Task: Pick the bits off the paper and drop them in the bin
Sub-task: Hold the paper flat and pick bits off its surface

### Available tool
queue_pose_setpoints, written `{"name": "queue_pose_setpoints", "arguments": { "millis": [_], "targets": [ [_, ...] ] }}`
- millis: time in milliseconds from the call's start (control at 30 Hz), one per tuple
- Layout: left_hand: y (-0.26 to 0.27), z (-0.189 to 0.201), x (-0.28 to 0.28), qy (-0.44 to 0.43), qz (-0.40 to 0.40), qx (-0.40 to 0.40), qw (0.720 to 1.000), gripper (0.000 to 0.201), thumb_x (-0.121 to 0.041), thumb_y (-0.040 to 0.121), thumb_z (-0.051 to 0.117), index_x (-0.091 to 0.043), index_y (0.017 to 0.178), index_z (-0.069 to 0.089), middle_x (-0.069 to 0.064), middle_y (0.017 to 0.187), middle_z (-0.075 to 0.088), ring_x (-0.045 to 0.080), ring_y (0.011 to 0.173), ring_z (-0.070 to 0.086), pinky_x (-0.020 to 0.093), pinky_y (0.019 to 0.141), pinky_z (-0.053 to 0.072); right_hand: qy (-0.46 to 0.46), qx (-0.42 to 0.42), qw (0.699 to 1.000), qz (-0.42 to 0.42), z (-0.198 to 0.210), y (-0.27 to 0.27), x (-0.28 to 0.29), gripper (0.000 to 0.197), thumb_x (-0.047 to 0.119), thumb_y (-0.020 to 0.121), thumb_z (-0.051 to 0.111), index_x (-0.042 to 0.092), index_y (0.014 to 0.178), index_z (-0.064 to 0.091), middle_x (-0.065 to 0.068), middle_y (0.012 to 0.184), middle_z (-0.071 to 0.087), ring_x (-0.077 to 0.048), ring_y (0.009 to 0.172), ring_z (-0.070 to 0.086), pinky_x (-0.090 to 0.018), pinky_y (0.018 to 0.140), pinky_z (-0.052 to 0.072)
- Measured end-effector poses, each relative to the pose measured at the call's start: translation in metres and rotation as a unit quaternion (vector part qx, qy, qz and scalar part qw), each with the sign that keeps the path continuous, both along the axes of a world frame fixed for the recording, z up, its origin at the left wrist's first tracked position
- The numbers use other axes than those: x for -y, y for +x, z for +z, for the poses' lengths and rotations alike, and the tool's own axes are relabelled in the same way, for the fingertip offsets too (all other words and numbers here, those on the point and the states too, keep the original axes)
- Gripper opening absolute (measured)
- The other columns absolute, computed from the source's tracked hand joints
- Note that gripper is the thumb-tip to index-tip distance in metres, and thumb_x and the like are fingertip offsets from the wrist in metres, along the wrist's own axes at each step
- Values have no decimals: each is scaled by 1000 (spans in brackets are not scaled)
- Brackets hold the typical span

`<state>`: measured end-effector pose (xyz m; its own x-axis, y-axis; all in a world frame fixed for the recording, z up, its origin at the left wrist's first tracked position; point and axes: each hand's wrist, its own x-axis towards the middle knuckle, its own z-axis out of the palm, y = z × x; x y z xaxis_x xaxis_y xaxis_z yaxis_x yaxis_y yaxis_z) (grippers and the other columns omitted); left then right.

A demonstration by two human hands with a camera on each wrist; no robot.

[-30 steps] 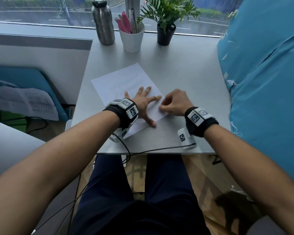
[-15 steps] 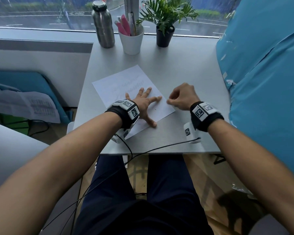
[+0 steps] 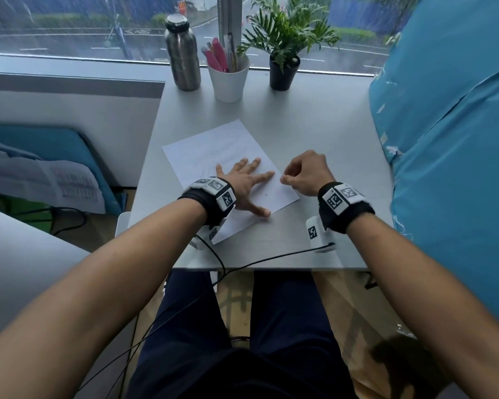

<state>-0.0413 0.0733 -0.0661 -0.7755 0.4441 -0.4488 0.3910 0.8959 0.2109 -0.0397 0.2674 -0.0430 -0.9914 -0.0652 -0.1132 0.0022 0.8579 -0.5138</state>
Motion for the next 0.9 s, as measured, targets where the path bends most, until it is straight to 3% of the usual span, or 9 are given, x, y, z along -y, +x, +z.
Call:
{"name": "queue_pose_setpoints", "arguments": {
  "millis": [200,333,433,567,633,767,900],
  "targets": [
    [-2,2,0,2,2,4,1000,118,-73,60,75,-49,152,3,-9,162,-16,20,149,-16,77,106,-1,-6,-3,1000,-17,-8,-5,11,13,21,78,76,12,86,79,-4,82,75,-13,73,65,-16,71,44],
    [-3,0,1,16,5,11,1000,120,-73,58,76,-48,152,5,-10,162,-18,20,148,-19,78,104,-2,-8,21,999,24,-10,0,19,13,21,74,77,12,83,80,-4,79,75,-9,70,63,-8,58,42],
    [-3,-1,1,21,8,18,1000,119,-73,58,76,-50,151,5,-11,162,-19,20,148,-20,78,103,-4,-10,-5,1000,-26,-9,-5,14,14,21,76,74,11,84,80,-5,83,76,-9,71,62,-14,66,43],
    [-4,-1,2,16,4,16,1000,120,-75,57,75,-50,151,4,-11,161,-21,20,148,-22,79,103,-4,-13,27,1000,8,-9,-2,19,13,21,74,76,12,82,80,-5,78,75,-9,66,62,-13,59,46],
    [-3,-1,1,18,6,17,1000,120,-73,58,76,-51,151,4,-11,161,-20,21,148,-21,79,103,-3,-18,16,999,-25,-8,-3,14,13,20,75,75,11,84,80,-6,81,76,-11,71,65,-17,66,49],
    [-3,0,1,12,6,19,1000,120,-74,58,75,-51,151,3,-11,161,-21,21,148,-22,80,102,-2,-16,37,999,3,-7,1,14,12,21,73,78,13,82,79,-2,77,74,-10,70,66,-9,58,46],
    [-3,0,0,14,8,19,1000,120,-73,58,76,-50,151,4,-11,161,-20,21,148,-21,80,102,-1,-23,12,999,-38,-6,-2,14,15,20,75,76,10,85,80,-5,81,75,-12,74,66,-17,70,50]
  ]
}}
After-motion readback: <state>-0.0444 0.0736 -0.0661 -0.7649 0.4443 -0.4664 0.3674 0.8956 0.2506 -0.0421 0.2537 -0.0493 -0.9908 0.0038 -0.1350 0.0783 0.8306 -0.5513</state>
